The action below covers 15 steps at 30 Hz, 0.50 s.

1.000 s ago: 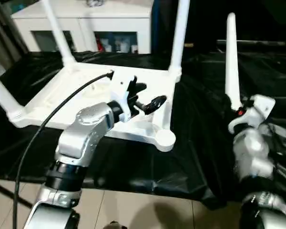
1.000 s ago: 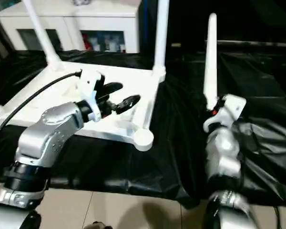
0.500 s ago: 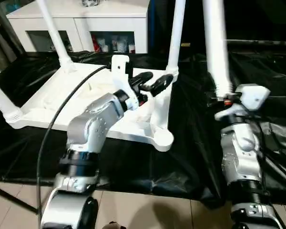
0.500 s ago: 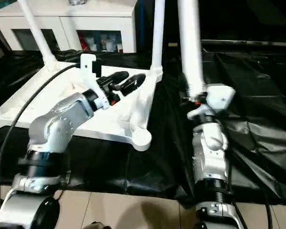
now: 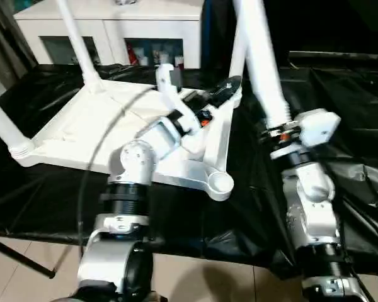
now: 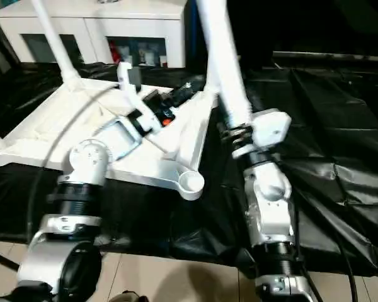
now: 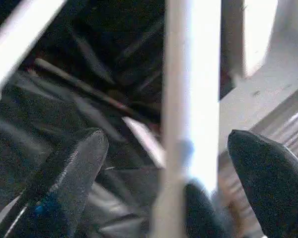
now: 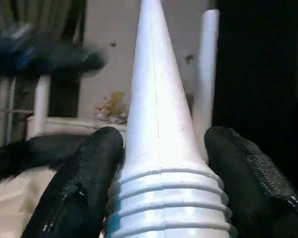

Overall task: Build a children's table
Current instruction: Pick table leg

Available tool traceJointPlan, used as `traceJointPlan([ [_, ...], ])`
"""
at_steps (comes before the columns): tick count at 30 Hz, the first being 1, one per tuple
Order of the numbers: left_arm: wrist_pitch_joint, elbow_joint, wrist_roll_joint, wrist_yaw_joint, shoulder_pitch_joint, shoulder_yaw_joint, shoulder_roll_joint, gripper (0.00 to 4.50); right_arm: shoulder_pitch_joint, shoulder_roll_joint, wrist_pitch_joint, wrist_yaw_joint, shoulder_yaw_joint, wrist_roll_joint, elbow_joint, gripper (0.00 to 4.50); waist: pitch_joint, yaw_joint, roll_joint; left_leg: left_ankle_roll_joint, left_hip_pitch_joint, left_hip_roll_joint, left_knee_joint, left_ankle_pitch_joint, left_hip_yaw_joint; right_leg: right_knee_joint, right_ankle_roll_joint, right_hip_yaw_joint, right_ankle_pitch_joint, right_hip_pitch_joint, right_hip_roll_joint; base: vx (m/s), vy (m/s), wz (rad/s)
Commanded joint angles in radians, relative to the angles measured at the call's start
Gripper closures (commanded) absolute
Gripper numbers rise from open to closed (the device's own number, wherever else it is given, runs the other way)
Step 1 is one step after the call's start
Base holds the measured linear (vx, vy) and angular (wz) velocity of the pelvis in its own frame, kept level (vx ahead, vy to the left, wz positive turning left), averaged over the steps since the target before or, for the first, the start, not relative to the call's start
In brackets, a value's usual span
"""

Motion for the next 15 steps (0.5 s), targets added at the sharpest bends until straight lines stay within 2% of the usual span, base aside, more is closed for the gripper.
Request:
traceJointPlan([
  [1,0.006,0.004,-0.031,0.012,-0.033,0.024,-0.006,0.00,0.003,-0.005,-0.008,0.021,0.023,-0.009,-0.027,1.87,-0.084,0.002,-0.028,0.104,0.015,-0.001,-0.061,-0.118,0.002,-0.075,-0.226,0.028,-0.067,0.059,-0.034,0.000,0.000,0.00],
  [2,0.013,0.005,-0.046,0.017,-0.040,0.034,-0.010,0.00,0.010,-0.007,-0.018,0.037,0.047,-0.025,-0.020,1.87,-0.082,0.001,-0.031,0.102,0.016,0.000,-0.063,-0.129,0.002,-0.078,-0.221,0.028,-0.087,0.059,-0.034,0.000,0.000,0.00],
  [5,0.033,-0.005,-0.055,0.009,-0.038,0.034,-0.010,0.00,0.016,-0.007,-0.012,0.059,0.074,-0.036,-0.014,1.87,-0.080,0.001,-0.031,0.098,0.017,0.001,-0.063,-0.141,0.002,-0.080,-0.215,0.029,-0.115,0.058,-0.034,0.000,0.000,0.00],
  [8,0.038,-0.010,-0.061,0.023,-0.037,0.038,-0.013,0.00,0.023,-0.013,-0.003,0.078,0.106,-0.050,-0.008,1.87,-0.082,0.002,-0.031,0.101,0.017,0.002,-0.062,-0.126,0.001,-0.077,-0.214,0.030,-0.098,0.058,-0.034,0.000,0.000,0.00],
  [9,0.037,-0.010,-0.061,0.025,-0.037,0.038,-0.013,0.00,0.023,-0.013,-0.002,0.079,0.107,-0.050,-0.008,1.87,-0.082,0.002,-0.031,0.104,0.016,0.002,-0.062,-0.123,0.001,-0.076,-0.217,0.030,-0.086,0.059,-0.034,0.000,0.000,0.00],
  [10,0.026,-0.007,-0.059,0.048,-0.038,0.042,-0.013,0.00,0.024,-0.016,0.005,0.083,0.113,-0.052,-0.004,1.87,-0.082,0.001,-0.036,0.106,0.017,0.002,-0.062,-0.121,0.001,-0.077,-0.218,0.030,-0.082,0.059,-0.034,0.000,0.000,0.00],
  [11,0.021,-0.003,-0.058,0.057,-0.039,0.045,-0.013,0.00,0.023,-0.017,0.008,0.084,0.114,-0.053,-0.002,1.87,-0.082,0.003,-0.033,0.107,0.017,0.003,-0.062,-0.115,0.001,-0.075,-0.220,0.030,-0.074,0.059,-0.034,0.000,0.000,0.00],
  [14,0.023,-0.001,-0.078,0.074,-0.044,0.063,-0.015,0.00,0.023,-0.022,0.010,0.084,0.117,-0.056,0.003,1.87,-0.082,0.003,-0.034,0.108,0.016,0.002,-0.061,-0.115,0.001,-0.076,-0.220,0.029,-0.078,0.059,-0.035,0.000,0.000,0.00],
  [15,0.029,-0.007,-0.089,0.080,-0.044,0.070,-0.015,0.17,0.020,-0.025,0.007,0.084,0.118,-0.062,0.008,1.87,-0.082,0.003,-0.038,0.108,0.016,0.002,-0.061,-0.117,0.002,-0.075,-0.220,0.030,-0.081,0.059,-0.035,0.000,0.000,0.00],
])
